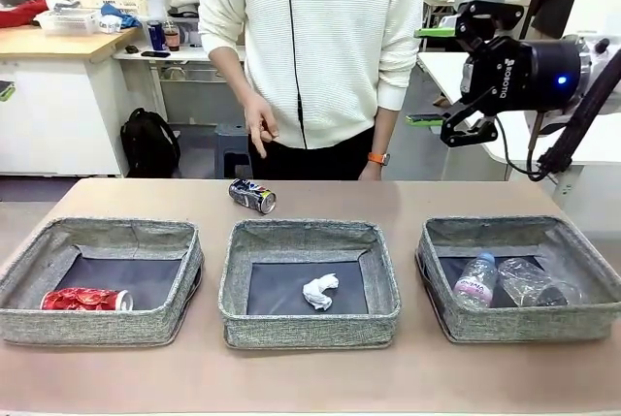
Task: Sort the waste into the appropriate baskets.
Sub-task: Pick up the waste item pointed out by the person.
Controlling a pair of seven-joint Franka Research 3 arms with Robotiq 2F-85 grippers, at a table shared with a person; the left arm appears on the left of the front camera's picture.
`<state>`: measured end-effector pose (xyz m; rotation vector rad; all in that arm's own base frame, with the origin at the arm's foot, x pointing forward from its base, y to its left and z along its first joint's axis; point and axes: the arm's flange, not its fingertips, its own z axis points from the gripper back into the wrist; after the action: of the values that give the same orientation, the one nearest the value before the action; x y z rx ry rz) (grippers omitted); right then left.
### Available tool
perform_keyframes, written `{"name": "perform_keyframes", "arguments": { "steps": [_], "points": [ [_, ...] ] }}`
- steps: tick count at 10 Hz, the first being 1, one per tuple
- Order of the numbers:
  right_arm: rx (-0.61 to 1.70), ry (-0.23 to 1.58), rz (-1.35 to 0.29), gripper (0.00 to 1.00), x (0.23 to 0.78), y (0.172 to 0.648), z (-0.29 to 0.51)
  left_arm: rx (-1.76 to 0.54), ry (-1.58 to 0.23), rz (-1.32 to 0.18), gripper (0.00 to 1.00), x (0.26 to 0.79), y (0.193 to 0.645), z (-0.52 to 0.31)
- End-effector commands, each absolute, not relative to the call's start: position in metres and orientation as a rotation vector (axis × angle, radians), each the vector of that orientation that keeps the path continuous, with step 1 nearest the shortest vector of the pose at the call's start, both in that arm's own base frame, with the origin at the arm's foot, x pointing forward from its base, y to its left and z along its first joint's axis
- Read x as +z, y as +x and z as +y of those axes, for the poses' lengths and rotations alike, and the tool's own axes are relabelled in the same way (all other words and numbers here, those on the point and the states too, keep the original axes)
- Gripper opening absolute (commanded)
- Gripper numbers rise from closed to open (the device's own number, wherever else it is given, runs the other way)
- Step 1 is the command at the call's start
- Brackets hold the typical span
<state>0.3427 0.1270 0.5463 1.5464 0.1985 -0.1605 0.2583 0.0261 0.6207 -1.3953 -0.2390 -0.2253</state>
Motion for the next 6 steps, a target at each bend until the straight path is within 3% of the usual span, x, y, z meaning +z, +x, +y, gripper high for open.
{"name": "perform_keyframes", "arguments": {
  "steps": [1, 6],
  "points": [
    [-0.164, 1.565, 0.188, 1.0, 0.5484, 0.3431, 0.13, -0.257, -1.385, -0.246, 1.0, 0.6201, 0.2584, 0.0283],
    [-0.164, 1.565, 0.188, 1.0, 0.5484, 0.3431, 0.13, -0.257, -1.385, -0.246, 1.0, 0.6201, 0.2584, 0.0283]
  ]
}}
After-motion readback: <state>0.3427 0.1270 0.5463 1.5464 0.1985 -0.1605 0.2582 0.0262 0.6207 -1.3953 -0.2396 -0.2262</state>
